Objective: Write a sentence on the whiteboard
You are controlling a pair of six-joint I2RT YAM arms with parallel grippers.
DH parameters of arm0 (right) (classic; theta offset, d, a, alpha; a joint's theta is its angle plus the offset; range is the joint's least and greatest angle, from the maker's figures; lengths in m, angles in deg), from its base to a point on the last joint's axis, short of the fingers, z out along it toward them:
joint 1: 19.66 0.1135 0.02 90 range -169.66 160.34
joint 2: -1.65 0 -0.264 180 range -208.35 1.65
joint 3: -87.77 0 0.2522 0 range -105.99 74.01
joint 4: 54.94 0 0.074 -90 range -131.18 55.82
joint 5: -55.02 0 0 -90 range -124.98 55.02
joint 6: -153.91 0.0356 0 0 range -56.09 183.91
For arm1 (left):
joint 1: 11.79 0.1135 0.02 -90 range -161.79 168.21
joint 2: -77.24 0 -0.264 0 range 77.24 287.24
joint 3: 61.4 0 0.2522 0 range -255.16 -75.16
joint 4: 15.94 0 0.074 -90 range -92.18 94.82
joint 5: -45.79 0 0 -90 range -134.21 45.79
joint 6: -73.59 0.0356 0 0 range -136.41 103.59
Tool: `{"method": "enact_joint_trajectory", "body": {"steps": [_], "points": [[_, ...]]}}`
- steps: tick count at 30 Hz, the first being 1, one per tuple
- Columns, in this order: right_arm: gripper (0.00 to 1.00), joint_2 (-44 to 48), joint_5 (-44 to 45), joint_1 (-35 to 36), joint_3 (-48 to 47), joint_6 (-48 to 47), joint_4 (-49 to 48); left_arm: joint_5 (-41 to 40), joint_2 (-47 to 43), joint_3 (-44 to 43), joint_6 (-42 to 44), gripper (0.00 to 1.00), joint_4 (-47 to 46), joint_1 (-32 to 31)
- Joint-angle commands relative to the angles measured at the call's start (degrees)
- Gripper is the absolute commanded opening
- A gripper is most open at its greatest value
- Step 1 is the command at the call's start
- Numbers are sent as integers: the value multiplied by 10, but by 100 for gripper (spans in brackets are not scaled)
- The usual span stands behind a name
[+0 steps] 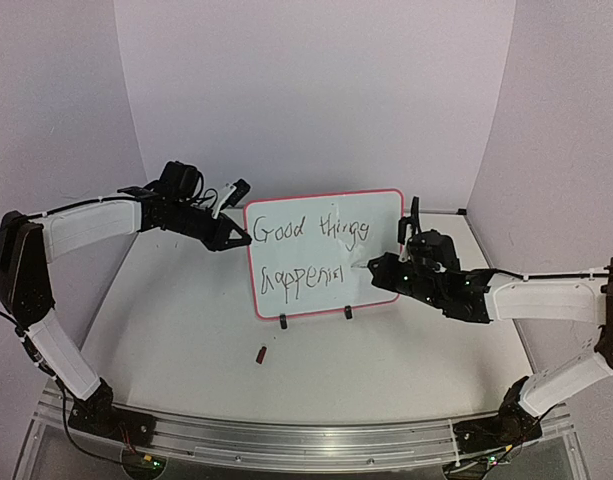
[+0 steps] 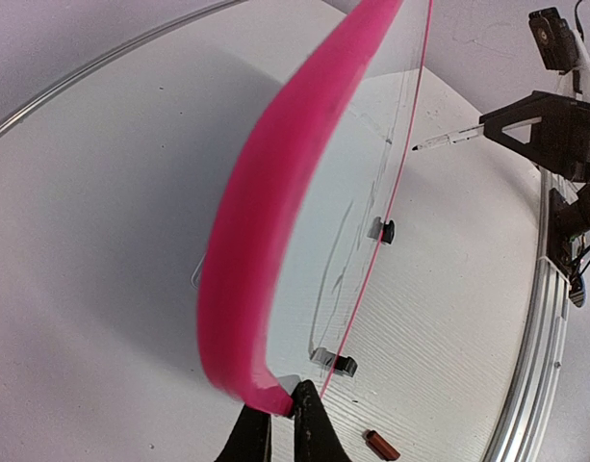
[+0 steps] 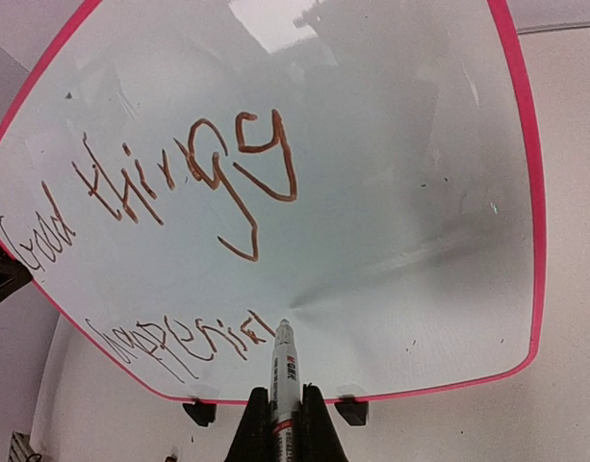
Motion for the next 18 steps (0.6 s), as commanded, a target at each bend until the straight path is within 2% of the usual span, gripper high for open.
{"method": "enact_joint_trajectory", "body": {"steps": [1,18], "points": [[0,-12,8,-6,-14,-8,-7,-37,23,0,26,0,41,-17],[0,-48,-18,-9,-39,-26,-12,-38,25,0,27,0,42,-17]]}}
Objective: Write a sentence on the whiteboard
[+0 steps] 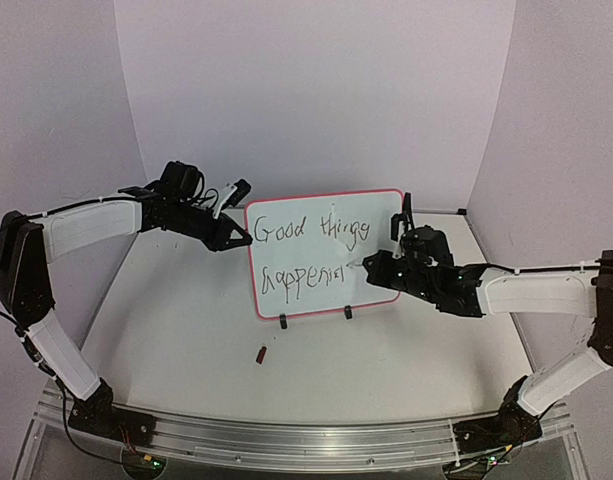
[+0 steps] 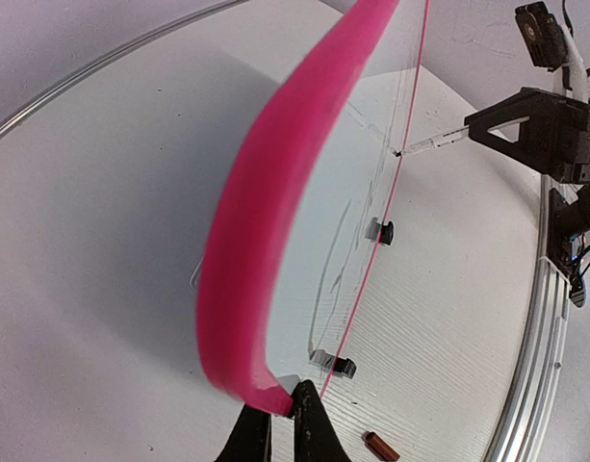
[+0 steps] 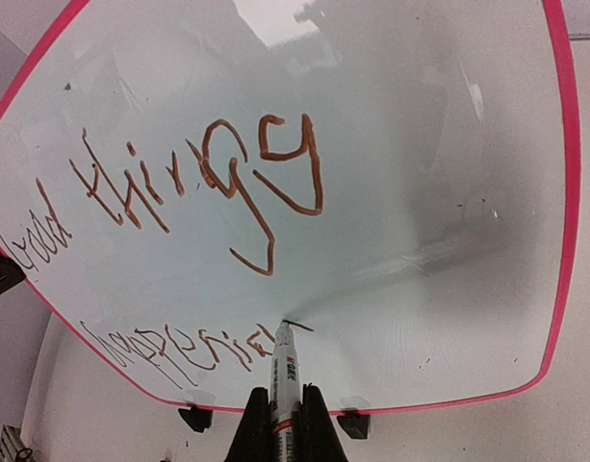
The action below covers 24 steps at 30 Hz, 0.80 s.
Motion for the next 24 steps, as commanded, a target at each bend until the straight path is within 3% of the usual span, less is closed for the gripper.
{"method": "enact_joint_trajectory", "body": {"steps": [1,24], "points": [[0,-19,-3,-3,-10,2,-8,-38,25,0,28,0,44,-15],[0,28,26,-3,-1,1,4,-38,24,0,28,0,44,-15]]}}
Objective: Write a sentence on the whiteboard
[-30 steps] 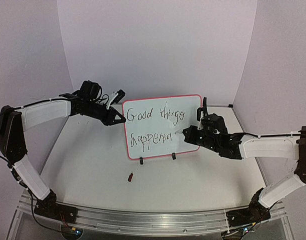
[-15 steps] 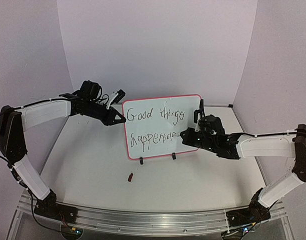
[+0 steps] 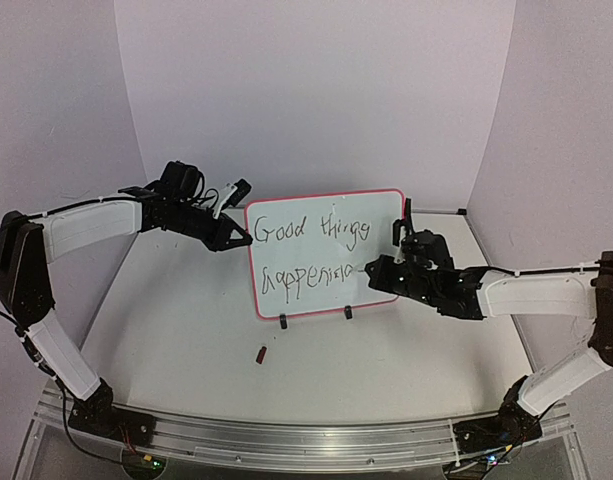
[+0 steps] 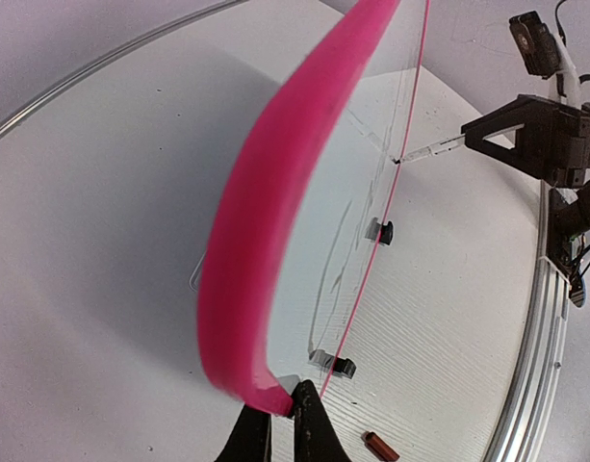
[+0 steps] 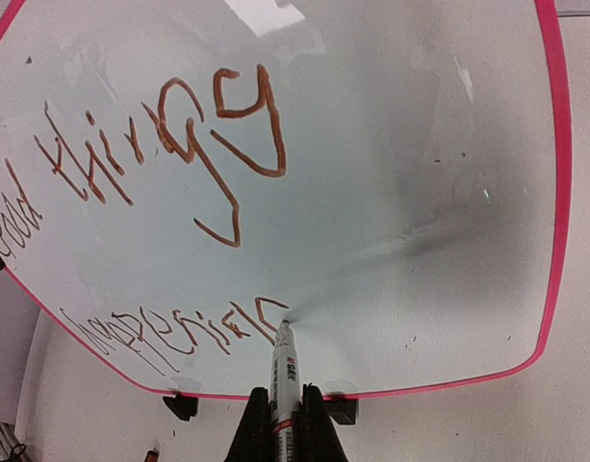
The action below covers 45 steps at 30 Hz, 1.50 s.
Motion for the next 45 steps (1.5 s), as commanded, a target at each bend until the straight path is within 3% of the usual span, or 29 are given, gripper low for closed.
{"method": "enact_joint_trajectory", "body": {"steps": [1,28,45], "points": [[0,28,24,-3,-15,-14,-6,-37,23,0,28,0,45,-15],[0,-41,-2,-2,4,15,23,-37,23,0,28,0,44,-14],[0,-61,-40,-1,2,37,-43,-36,23,0,28,0,43,-14]]}}
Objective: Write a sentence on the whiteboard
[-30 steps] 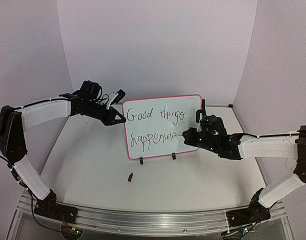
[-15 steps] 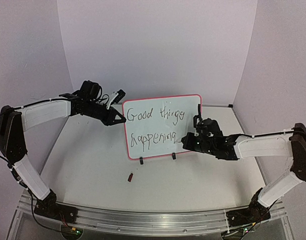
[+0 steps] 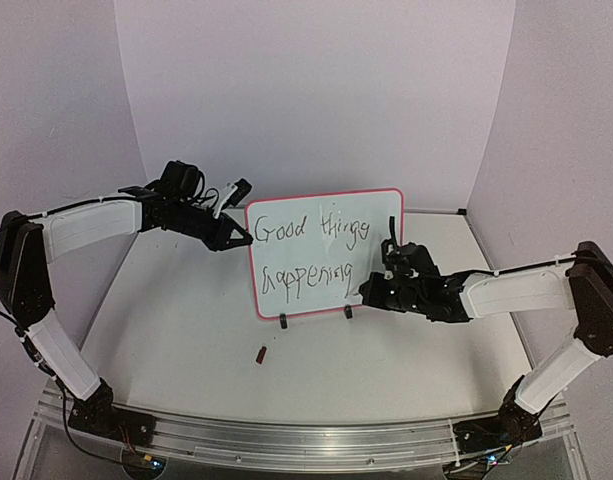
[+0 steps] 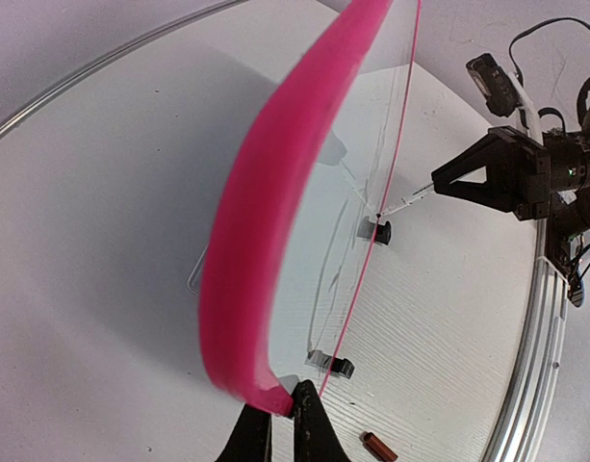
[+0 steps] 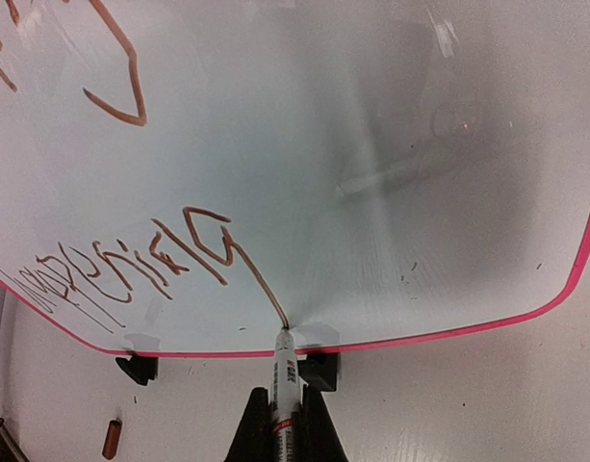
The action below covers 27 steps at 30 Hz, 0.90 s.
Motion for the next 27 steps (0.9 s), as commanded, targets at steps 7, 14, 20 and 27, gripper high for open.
{"method": "enact_joint_trajectory", "body": {"steps": [7,14,20,27], "points": [[0,75,-13,-2,23,20,-74,-36,23,1,28,0,42,-13],[0,129,49,-2,44,5,-21,-36,21,1,28,0,43,-14],[0,118,81,-3,42,2,4,-35,21,2,27,0,42,-15],[0,97,96,-3,28,-6,12,-37,20,2,28,0,42,-15]]}}
